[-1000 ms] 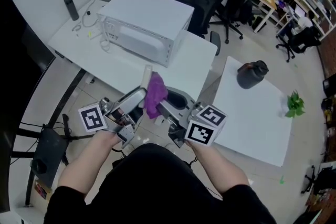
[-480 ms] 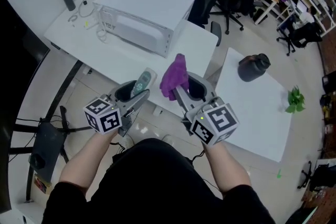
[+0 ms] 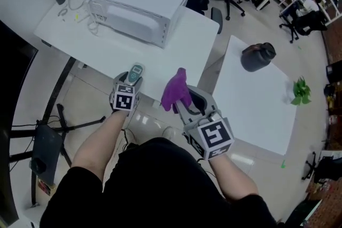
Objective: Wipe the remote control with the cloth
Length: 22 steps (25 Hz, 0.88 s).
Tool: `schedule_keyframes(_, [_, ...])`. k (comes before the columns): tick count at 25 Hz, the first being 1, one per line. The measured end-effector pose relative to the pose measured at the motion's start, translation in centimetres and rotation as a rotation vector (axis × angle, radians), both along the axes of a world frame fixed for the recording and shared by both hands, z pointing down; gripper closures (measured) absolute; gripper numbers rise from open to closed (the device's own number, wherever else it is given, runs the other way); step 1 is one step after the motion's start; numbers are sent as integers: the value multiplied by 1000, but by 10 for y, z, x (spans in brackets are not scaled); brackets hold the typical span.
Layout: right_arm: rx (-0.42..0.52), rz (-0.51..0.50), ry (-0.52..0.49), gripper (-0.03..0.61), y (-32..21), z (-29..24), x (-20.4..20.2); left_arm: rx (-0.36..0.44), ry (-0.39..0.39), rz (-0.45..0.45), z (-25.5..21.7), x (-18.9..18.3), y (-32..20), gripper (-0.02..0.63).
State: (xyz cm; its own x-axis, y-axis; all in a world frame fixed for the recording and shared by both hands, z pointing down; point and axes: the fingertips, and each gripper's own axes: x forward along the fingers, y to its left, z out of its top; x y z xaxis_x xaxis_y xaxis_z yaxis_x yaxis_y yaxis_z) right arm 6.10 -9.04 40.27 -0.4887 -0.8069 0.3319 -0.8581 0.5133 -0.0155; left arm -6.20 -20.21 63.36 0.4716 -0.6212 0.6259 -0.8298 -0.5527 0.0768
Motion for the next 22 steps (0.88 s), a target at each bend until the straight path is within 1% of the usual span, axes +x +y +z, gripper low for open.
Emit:
schedule_keyframes(3, [-42,-2,17,454,5,7,2,-35,-24,-48,29,-1,-12,360])
schedule_keyframes(6, [-81,9,23,454,6,11,5,-30,-31,-72,42,2,-19,360])
schedule_keyframes(10, [-104,21,39,454,1,20,12,-26,-53,-82,54,5,-25,358])
schedule_keyframes(14, [-131,39,53,453,-5,33,20,-26,-54,-83,58,7,-26,351])
schedule_keyframes(16, [-145,52,74,453,-8,46,27,-35,-37,-76,57,9,-26,320])
schedule_keyframes(18, [-172,54,92,448,-13,61,29,-39,-23,-68,54,8,-25,295])
schedule_keyframes(22, [-249,57,156,445,-29,109,36,-8,-22,-67,38,-2,-20,287])
